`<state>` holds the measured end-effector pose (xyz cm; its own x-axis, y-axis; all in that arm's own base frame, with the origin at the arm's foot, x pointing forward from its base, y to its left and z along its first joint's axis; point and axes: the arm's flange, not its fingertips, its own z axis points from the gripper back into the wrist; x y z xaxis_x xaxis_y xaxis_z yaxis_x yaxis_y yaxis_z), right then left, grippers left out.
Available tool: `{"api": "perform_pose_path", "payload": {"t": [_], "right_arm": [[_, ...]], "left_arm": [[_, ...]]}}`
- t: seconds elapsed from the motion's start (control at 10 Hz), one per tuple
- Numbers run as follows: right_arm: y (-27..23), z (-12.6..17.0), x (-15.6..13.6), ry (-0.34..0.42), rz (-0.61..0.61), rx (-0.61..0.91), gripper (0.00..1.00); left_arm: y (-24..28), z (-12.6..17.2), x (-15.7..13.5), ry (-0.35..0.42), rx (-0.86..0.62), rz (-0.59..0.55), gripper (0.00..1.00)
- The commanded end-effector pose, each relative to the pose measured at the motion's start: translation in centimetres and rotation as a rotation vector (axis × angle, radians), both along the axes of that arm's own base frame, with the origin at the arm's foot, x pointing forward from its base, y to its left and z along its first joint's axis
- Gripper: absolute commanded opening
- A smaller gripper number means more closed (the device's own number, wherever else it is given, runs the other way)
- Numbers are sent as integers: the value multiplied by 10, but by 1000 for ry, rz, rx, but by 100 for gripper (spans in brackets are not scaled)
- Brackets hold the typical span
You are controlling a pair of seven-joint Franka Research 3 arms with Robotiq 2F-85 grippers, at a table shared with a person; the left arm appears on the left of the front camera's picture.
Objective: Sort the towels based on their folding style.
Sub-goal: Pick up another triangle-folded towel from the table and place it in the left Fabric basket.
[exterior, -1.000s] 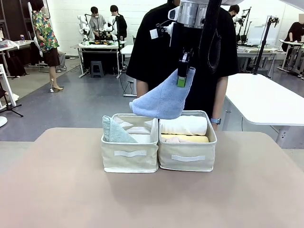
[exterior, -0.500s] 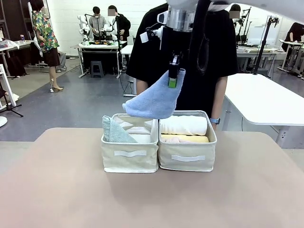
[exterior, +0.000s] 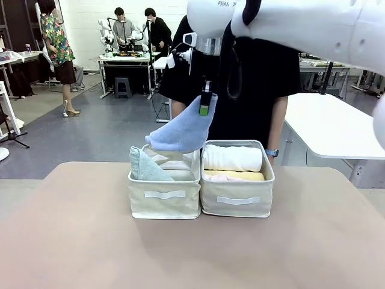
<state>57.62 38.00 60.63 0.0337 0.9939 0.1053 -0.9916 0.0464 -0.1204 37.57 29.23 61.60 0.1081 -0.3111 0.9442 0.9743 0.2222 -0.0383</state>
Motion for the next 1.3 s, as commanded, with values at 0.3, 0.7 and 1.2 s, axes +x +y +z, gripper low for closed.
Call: {"api": "perform_pose_path", "payload": {"t": [0.3,0.7,1.2], "right_arm": [[43,-15,14,56,-19,-14,17],[37,-32,1,64,6,-4,17],[34,-39,5,86,5,-9,17]], "left_arm": [[-1,2,-2,9,-6,16,100],[-1,2,-2,9,-6,16,100],[-1,2,-2,9,-6,16,100]]}}
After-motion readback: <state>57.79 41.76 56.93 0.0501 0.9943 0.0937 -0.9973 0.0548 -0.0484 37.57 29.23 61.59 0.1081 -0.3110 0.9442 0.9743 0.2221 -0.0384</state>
